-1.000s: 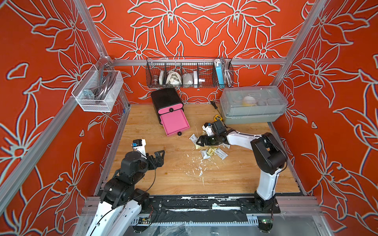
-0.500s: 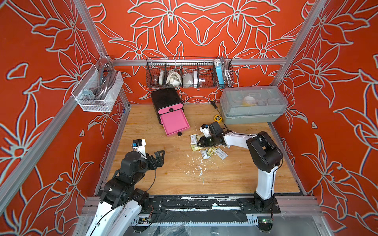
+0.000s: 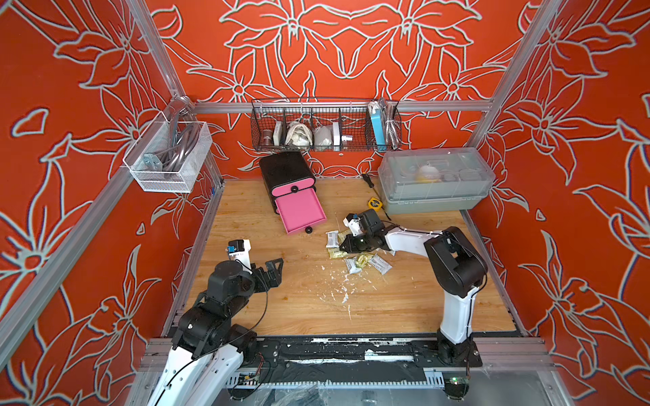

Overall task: Place the cookies into the drawer by color
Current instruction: Pick up the cookie at the center of the board, then place the cookie in the drawer.

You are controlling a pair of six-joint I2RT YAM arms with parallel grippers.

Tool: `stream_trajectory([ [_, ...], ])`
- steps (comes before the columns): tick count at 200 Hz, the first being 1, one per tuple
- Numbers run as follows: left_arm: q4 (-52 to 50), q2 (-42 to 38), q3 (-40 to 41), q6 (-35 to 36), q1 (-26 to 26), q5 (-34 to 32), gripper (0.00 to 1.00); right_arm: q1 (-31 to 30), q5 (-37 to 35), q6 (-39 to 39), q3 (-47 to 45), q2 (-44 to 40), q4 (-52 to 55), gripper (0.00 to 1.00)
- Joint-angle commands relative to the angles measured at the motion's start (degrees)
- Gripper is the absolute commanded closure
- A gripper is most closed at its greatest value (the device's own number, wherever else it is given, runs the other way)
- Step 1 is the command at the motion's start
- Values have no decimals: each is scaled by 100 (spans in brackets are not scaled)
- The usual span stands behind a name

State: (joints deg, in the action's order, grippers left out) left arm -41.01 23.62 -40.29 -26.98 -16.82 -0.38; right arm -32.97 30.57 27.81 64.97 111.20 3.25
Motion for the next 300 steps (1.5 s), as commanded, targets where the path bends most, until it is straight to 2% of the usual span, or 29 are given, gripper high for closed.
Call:
stream_trajectory([
  [1,124,-50,67,63,27,-52,1,-61,50,112,-150,-261,103,100],
  [53,135,-127,67,44,34,-50,1,-146,11,473,-95,-1222,-317,100],
  [81,164,-276,98,44,81,-65,1,-306,-274,444,431,-1232,-523,100],
  [106,180,-398,117,27,91,-98,1,-441,-507,339,1222,-771,-649,100],
  [151,173,-383,118,39,100,-102,1,-722,-902,-106,2983,594,-580,100],
  [181,173,-384,118,37,106,-111,1,-854,-1124,-334,3826,1393,-554,100],
  [213,173,-379,118,42,108,-102,1,-995,-1159,-520,4790,2185,-86,100],
  [261,166,-396,118,42,109,-127,1,-1160,-1234,-751,5317,2749,273,100],
  [300,171,-376,118,39,104,-111,1,-1229,-1096,-851,5380,2708,581,82],
])
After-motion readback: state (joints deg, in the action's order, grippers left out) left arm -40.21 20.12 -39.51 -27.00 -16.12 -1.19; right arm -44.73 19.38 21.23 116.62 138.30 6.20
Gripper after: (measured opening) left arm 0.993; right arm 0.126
